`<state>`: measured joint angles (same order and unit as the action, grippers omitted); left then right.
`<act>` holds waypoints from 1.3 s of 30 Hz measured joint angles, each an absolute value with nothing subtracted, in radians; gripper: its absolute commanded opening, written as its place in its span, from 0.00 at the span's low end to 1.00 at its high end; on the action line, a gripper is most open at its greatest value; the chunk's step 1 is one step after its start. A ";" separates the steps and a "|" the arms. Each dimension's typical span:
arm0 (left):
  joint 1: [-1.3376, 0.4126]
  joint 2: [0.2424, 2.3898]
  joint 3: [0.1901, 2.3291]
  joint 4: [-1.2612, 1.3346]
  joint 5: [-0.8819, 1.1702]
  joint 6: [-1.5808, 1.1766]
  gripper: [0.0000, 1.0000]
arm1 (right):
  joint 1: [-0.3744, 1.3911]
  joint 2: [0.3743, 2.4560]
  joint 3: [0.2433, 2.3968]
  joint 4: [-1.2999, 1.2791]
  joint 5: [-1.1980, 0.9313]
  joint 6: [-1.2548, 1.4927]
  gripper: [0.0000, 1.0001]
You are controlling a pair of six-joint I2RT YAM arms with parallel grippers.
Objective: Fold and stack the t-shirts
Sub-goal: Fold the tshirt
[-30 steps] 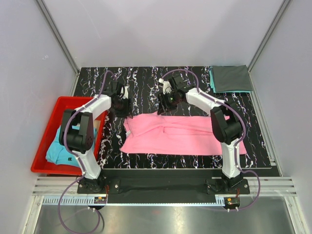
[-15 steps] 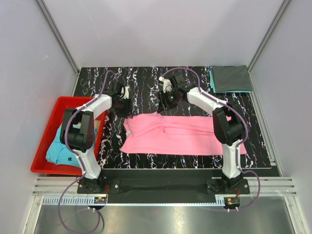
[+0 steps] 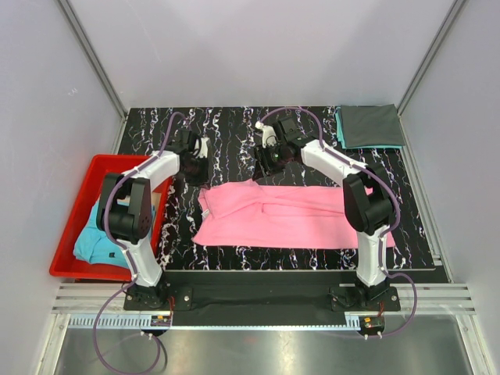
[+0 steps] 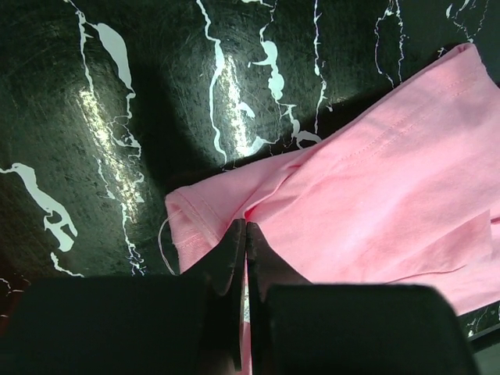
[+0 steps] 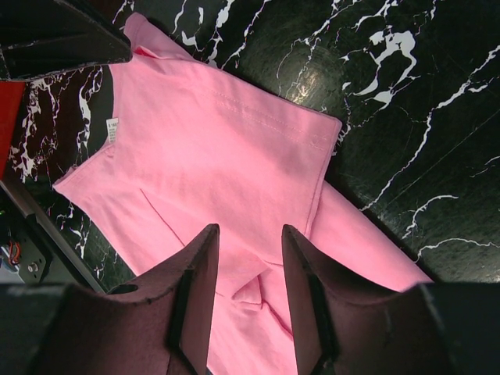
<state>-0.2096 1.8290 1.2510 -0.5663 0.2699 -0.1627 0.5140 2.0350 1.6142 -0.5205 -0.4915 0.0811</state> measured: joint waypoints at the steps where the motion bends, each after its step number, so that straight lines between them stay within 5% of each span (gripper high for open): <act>1: -0.211 1.829 1.252 -0.567 0.270 -0.161 0.00 | 0.514 2.033 1.612 -0.521 -0.492 0.081 0.45; 13: -0.241 1.762 1.243 -0.596 0.282 -0.194 0.00 | 0.488 1.942 1.557 -0.524 -0.424 0.120 0.45; 25: -0.458 1.425 0.968 -0.582 0.419 -0.267 0.00 | 0.198 1.606 1.345 -0.604 -0.227 0.247 0.45; 39: -0.480 1.266 0.913 -0.726 0.485 -0.232 0.00 | 0.028 1.578 1.262 -0.678 -0.094 0.371 0.45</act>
